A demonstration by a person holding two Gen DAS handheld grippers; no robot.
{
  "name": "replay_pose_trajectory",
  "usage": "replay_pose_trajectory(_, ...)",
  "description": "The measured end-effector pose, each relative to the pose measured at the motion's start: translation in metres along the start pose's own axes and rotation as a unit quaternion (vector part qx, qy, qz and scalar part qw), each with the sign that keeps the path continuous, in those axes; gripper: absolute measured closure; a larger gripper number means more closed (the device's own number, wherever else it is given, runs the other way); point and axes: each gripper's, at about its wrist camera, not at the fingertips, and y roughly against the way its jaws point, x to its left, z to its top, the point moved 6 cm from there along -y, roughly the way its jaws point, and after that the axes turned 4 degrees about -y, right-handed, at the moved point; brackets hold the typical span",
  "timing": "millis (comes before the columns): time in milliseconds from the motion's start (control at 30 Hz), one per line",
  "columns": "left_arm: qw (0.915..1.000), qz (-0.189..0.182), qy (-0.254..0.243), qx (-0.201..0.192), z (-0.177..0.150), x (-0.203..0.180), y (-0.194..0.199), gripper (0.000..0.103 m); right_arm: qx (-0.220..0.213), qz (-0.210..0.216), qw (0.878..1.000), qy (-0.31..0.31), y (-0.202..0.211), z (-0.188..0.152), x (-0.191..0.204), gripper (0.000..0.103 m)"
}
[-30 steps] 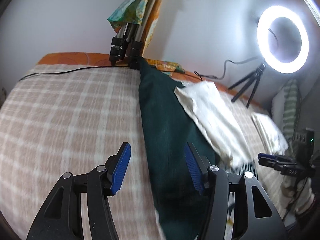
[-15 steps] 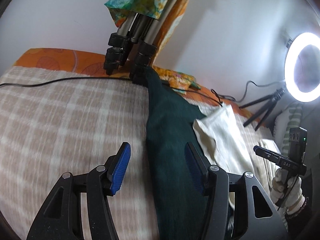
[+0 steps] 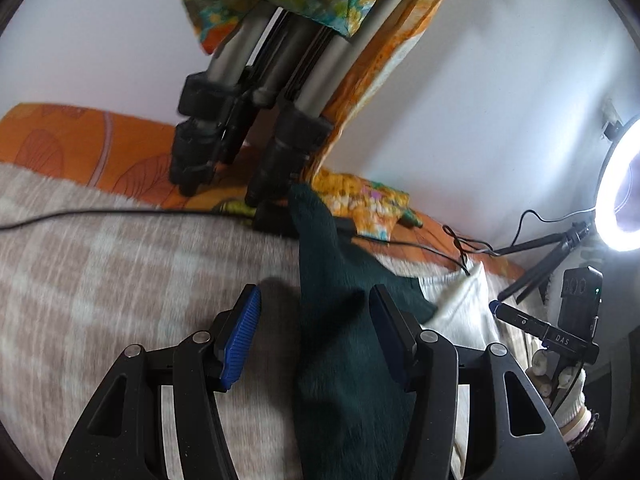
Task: Fold small clothes
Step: 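Lay the hem end over the collar end with both grippers, then release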
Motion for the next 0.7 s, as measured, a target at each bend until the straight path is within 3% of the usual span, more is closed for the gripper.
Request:
replay_pose_trajectory(267,1.0000,-0.008,-0.002,-0.003,0.013,-0.001,-0.008,0.051,-0.004,0.009,1.000,0.002,-0.011,0.022,0.009,0.046)
replay_pose_trajectory(333,0.9999,-0.014,-0.001,-0.003,0.016,-0.002,-0.010,0.057,-0.002,0.011,1.000,0.000,-0.016,0.026,0.012,0.046)
replay_pose_trajectory(367,0.9998,-0.018,0.001,0.001,0.017,-0.002,-0.011,0.069,-0.002,0.013,1.000,0.001,-0.019,0.027,0.013,0.046)
replay_pose_trajectory(433,0.9997,-0.021,0.006,0.003,0.017,-0.002,-0.016,0.077,-0.001,0.014,1.000,0.008,-0.022,0.028,0.018,0.056)
replay_pose_trajectory(500,0.9996,-0.026,0.007,0.003,0.017,-0.003,-0.018,0.092,0.012,0.021,1.000,0.012,-0.027,0.026,0.023,0.078)
replay_pose_trajectory(533,0.9996,-0.027,0.007,0.003,0.016,-0.004,-0.020,0.095,0.013,0.016,1.000,0.019,-0.028,0.025,0.027,0.082)
replay_pose_trajectory(567,0.9995,-0.030,0.006,0.000,0.016,-0.006,-0.019,0.099,0.013,0.012,1.000,0.025,-0.028,0.024,0.030,0.095)
replay_pose_trajectory(700,0.9990,-0.043,-0.003,-0.013,0.016,-0.015,-0.006,0.101,0.002,0.020,0.999,0.029,-0.015,0.022,0.041,0.101)
